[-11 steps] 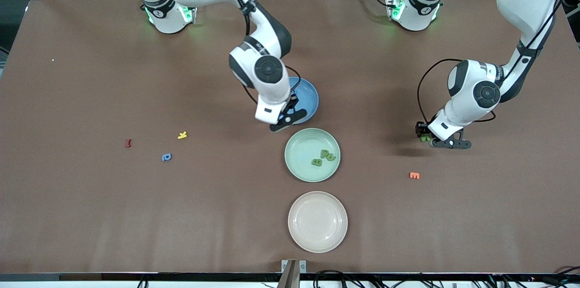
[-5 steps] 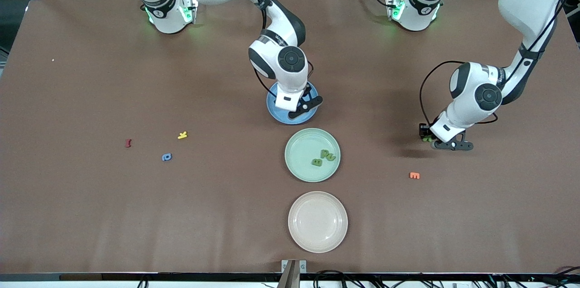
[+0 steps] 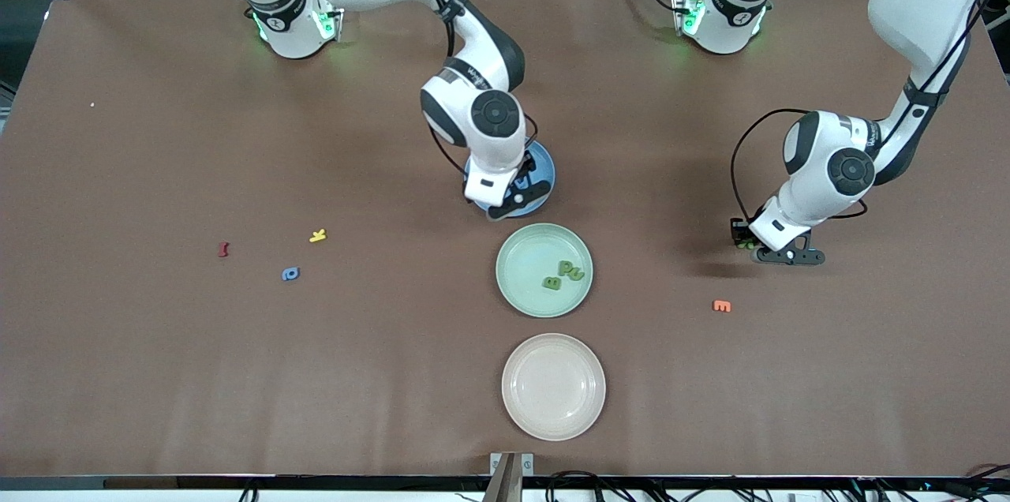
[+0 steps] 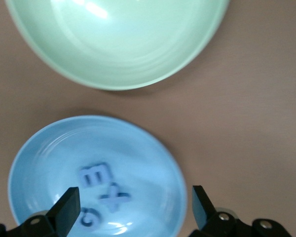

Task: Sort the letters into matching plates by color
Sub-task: 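Drop the E on the blue plate while the left gripper lifts the N, then carry the green N to the green plate while the right gripper returns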

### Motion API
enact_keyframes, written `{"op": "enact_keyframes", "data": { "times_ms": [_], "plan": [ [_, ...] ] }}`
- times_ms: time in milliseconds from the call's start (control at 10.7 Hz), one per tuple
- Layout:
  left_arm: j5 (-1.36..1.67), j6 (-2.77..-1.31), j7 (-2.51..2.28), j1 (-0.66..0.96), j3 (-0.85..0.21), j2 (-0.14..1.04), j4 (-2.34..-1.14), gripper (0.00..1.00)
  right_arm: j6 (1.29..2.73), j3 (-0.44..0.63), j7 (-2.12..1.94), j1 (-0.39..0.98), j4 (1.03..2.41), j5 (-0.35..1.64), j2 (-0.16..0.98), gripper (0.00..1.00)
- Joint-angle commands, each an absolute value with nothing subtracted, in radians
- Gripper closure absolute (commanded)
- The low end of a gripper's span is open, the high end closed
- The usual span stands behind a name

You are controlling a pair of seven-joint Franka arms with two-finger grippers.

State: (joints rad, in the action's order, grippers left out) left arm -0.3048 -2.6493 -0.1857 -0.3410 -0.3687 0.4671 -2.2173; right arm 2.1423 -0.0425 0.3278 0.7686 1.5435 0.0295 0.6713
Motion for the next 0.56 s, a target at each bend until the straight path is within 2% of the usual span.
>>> {"op": "enact_keyframes", "data": {
  "times_ms": [0, 187, 467],
  "plan": [
    [-0.344, -2.652, -0.256, -0.325, -0.371, 0.479, -2.188, 1.00, 2.048, -0.029, 0.269, 0.625, 1.545, 0.023, 0.586, 0.00],
    [-0.344, -2.555, -0.302, -0.270, -0.377, 0.462, -2.122, 1.00, 2.010, 0.001, 0.239, 0.522, 1.546, 0.023, 0.548, 0.00],
    [-0.330, -2.302, -0.409, -0.195, -0.446, 0.434, -1.972, 1.00, 1.977, 0.031, 0.163, 0.370, 1.546, 0.025, 0.511, 0.00]
  ]
}}
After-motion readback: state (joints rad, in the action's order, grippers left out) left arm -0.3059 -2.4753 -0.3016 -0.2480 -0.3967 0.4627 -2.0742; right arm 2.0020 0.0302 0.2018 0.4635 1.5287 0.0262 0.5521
